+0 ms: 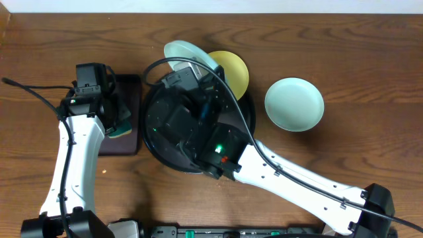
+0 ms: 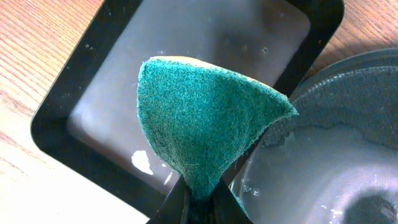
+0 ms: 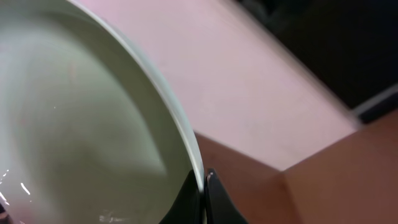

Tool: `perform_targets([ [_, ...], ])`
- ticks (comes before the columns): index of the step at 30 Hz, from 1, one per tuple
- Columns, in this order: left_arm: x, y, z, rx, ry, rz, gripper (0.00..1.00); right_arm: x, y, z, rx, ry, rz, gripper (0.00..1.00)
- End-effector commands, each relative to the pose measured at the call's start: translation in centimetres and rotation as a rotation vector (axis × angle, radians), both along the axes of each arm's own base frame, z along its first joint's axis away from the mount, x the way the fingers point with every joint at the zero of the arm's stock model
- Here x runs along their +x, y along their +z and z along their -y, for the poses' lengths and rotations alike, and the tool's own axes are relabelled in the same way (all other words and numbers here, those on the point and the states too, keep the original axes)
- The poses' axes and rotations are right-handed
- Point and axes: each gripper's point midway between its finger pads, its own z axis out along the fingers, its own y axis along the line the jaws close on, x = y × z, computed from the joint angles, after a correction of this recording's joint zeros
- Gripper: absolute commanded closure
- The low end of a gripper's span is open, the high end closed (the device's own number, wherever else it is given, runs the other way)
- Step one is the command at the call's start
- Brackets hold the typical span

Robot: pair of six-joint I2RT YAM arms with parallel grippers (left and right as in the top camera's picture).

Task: Clean dirty plates on tray and stack at the side
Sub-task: 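Lift the second green plate upright with the right gripper, then carry the green plate right and stack it on the first green plate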

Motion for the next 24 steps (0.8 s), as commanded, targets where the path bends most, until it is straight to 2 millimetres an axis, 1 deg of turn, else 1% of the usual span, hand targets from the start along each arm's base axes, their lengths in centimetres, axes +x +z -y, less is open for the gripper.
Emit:
perform_targets([
  [1, 0.2, 0.3, -0.2, 0.005, -0.003, 0.008, 0.93, -1.0, 3.7, 1.8, -0.085, -0.085, 0.069, 0.99],
  [5, 0.2, 0.4, -0.2, 0.005, -0.003, 0.009, 0.93, -0.9, 4.1, 1.6, -0.070, -0.083, 0.079, 0.99],
  [7, 0.2, 0.3, -0.2, 0.005, -0.003, 0.008, 0.93, -0.9, 3.9, 1.4, -0.070, -0.069, 0.070, 0.99],
  [10, 0.2, 0.4, -0.2, 0.005, -0.003, 0.009, 0.93, -0.6, 2.8, 1.0, -0.051, -0.029, 0.041, 0.99],
  [13, 0.2, 0.3, -0.2, 0.005, -0.003, 0.008, 0.93, -0.5, 0.3, 0.4, -0.020, 0.049, -0.053, 0.99],
  [16, 0.2, 0.3, -0.2, 0.005, -0.003, 0.008, 0.93, -0.4, -3.6, 0.2, 0.057, 0.122, -0.221, 0.99],
  [19, 0.2, 0.3, -0.2, 0.005, -0.003, 0.008, 0.93, -0.7, -8.0, 0.0, 0.195, 0.176, -0.449, 0.99],
  [21, 0.2, 0.4, -0.2, 0.005, -0.003, 0.009, 0.93, -0.9, -10.1, -0.3, 0.278, 0.220, -0.591, 0.99],
  [22, 0.2, 0.4, -0.2, 0.005, -0.003, 0.009, 0.93, -1.0, -11.0, -0.6, 0.322, 0.253, -0.659, 0.99],
  [24, 0.2, 0.4, -0.2, 0.005, -0.003, 0.009, 0.93, -0.9, -11.8, -0.9, 0.396, 0.293, -0.745, 0.99],
])
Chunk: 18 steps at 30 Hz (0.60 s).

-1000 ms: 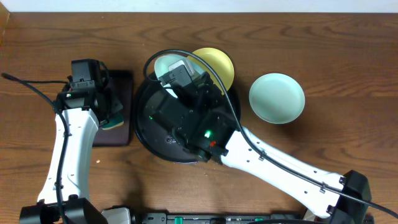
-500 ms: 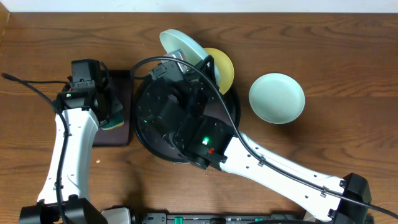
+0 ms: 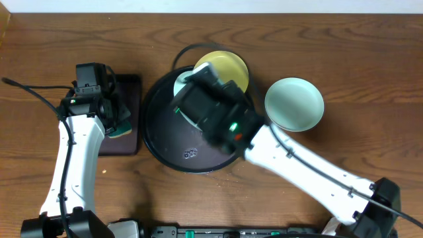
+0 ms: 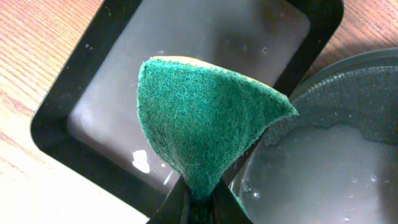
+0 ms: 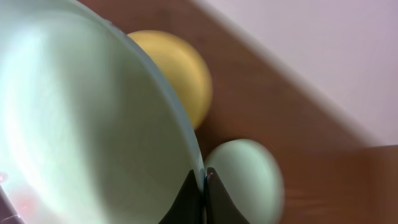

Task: Clean dirty plates on tray and stack at the side
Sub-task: 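Carry the green plate right and stack it on the first green plate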

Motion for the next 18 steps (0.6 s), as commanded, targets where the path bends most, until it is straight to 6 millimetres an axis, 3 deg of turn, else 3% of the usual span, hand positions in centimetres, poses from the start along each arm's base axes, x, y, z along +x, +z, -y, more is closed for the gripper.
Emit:
perform_targets([
  [1, 0.2, 0.3, -0.2, 0.006, -0.003, 0.008, 0.93, -1.1, -1.7, -2.4, 0.317, 0.071, -0.264, 0.99],
  [5, 0.1, 0.3, -0.2, 0.005, -0.003, 0.001, 0.93, -0.3, -1.6, -2.5, 0.520, 0.131, -0.420, 0.99],
  [10, 0.0, 0.3, -0.2, 0.005, -0.003, -0.002, 0.93, 1.3, -0.1, -0.3, 0.730, 0.154, -0.529, 0.99],
  [13, 0.0, 0.3, -0.2, 0.005, -0.003, -0.002, 0.93, 2.9, 0.5, 2.7, 0.831, 0.113, -0.562, 0.99],
  [18, 0.0, 0.3, -0.2, 0.005, -0.003, -0.002, 0.93, 5.7, -0.4, 10.4, 0.875, -0.091, -0.545, 0.99],
])
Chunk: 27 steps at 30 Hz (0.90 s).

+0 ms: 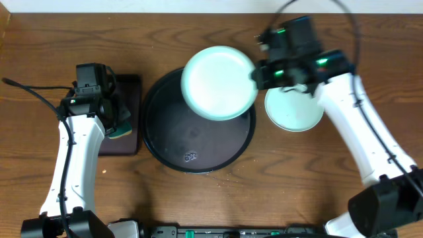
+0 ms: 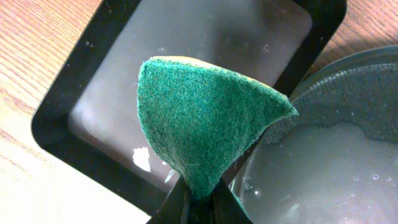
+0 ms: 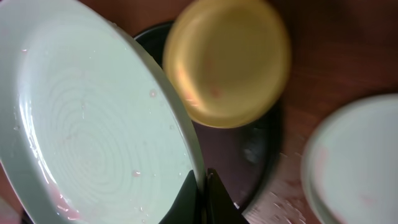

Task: Clean dirty plates on tray and stack at the side
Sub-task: 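Carry the green plate right and stack it on the first green plate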

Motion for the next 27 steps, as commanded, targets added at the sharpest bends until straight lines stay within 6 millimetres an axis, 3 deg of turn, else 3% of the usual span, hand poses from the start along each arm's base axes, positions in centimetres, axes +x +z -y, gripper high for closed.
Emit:
perform_targets([
  [1, 0.2, 0.3, -0.2, 0.005, -0.003, 0.005, 0.93, 0.7, 1.5, 4.8, 0.063, -0.112, -0.027, 0.99],
  [5, 0.2, 0.3, -0.2, 0.005, -0.003, 0.005, 0.92, 1.2, -0.5, 13.2, -0.106, -0.337, -0.078, 0.99],
  [8, 0.2, 0.3, -0.2, 0.005, -0.003, 0.005, 0.93, 0.7, -1.9, 17.6, -0.210, -0.451, -0.117, 0.99],
  [12, 0.2, 0.3, -0.2, 0.005, -0.003, 0.005, 0.93, -0.6, -4.5, 21.4, -0.277, -0.542, -0.184, 0.99],
  [13, 0.2, 0.3, -0.2, 0.005, -0.003, 0.005, 0.93, -1.2, -6.0, 22.4, -0.284, -0.565, -0.212, 0.99],
  [18, 0.2, 0.3, -0.2, 0.005, -0.003, 0.005, 0.93, -2.5, -9.8, 24.3, -0.279, -0.623, -0.265, 0.99],
  [27, 0.2, 0.3, -0.2, 0.005, -0.003, 0.005, 0.93, -3.5, -14.2, 24.5, -0.275, -0.634, -0.267, 0.99],
])
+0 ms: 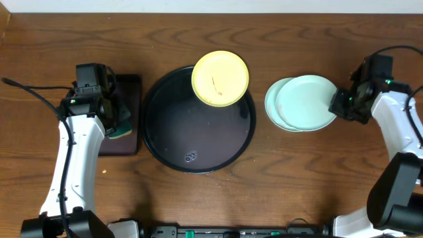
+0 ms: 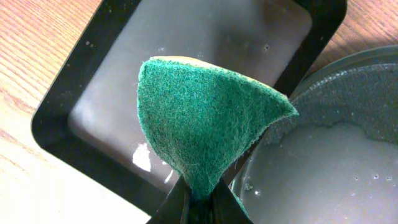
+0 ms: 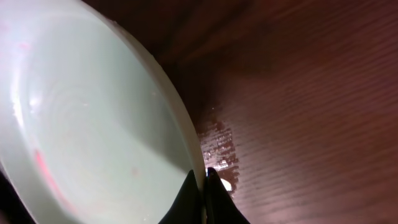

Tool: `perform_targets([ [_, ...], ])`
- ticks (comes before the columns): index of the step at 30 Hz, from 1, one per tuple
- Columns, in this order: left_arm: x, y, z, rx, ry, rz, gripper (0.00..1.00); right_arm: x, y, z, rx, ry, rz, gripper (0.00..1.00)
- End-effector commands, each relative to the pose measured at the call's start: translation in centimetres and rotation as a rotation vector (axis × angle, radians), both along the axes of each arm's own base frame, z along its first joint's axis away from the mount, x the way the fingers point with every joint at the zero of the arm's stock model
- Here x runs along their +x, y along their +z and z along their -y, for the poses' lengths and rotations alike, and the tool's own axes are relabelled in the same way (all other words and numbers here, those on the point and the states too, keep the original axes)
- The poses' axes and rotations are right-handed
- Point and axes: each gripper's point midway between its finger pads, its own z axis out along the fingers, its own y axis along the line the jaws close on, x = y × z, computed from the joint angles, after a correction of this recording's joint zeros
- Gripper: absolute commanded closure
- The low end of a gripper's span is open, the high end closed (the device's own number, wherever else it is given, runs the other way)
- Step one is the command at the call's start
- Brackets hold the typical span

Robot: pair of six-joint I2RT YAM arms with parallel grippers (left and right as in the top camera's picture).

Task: Clean dirty plates on tray and stack at the side
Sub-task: 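Carry the green plate right and stack it on the first green plate, then move the right gripper back and grip the yellow plate rim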

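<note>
A pale green plate (image 1: pixel 307 102) lies on another pale green plate (image 1: pixel 272 106) to the right of the round black tray (image 1: pixel 198 149). My right gripper (image 1: pixel 338 104) is shut on the upper plate's right rim (image 3: pixel 186 143). A yellow plate (image 1: pixel 220 78) sits on the tray's far rim. My left gripper (image 2: pixel 199 194) is shut on a green sponge (image 2: pixel 205 134), held over a rectangular black dish (image 2: pixel 118 106) left of the tray. The sponge (image 1: pixel 120 127) also shows in the overhead view.
The rectangular black dish (image 1: pixel 129 119) holds a film of water. The round tray's floor (image 2: pixel 323 180) is wet too. Water drops lie on the wood (image 3: pixel 221 149) by the plate's rim. The table's back edge (image 1: pixel 211 13) runs along the top.
My right gripper has carried the pale green plate from above the tray's far right to the right side, where it now lies on the other green plate. The yellow plate is uncovered. My left arm has not moved.
My right gripper held the green plate tilted over the tray's far side, with the arm across the tray. Then it held it near the yellow plate, then flat above the tray's right part. Now the plate rests on the side plate. My left gripper kept the sponge throughout.
</note>
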Motion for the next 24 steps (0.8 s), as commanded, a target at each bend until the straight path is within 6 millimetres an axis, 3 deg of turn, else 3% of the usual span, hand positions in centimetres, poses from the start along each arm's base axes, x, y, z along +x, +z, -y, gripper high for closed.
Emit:
perform_targets([
  [1, 0.2, 0.3, -0.2, 0.005, -0.003, 0.005, 0.93, -0.2, -0.3, 0.1, 0.001, -0.015, 0.021, 0.97],
  [5, 0.2, 0.3, -0.2, 0.005, -0.003, 0.005, 0.93, 0.2, -0.3, -0.8, 0.026, 0.020, 0.040, 0.76],
  [8, 0.2, 0.3, -0.2, 0.005, -0.003, 0.005, 0.92, 1.0, 0.3, -2.6, 0.075, 0.095, 0.078, 0.65],
  [14, 0.2, 0.3, -0.2, 0.005, -0.003, 0.005, 0.92, 3.0, 3.1, -7.4, 0.137, 0.226, 0.150, 0.59],
  [21, 0.2, 0.3, -0.2, 0.005, -0.003, 0.005, 0.93, 6.3, 9.0, -14.6, 0.114, 0.415, 0.297, 0.51],
  [24, 0.2, 0.3, -0.2, 0.005, -0.003, 0.005, 0.92, 7.8, 10.5, -17.0, 0.113, 0.480, 0.336, 0.51],
])
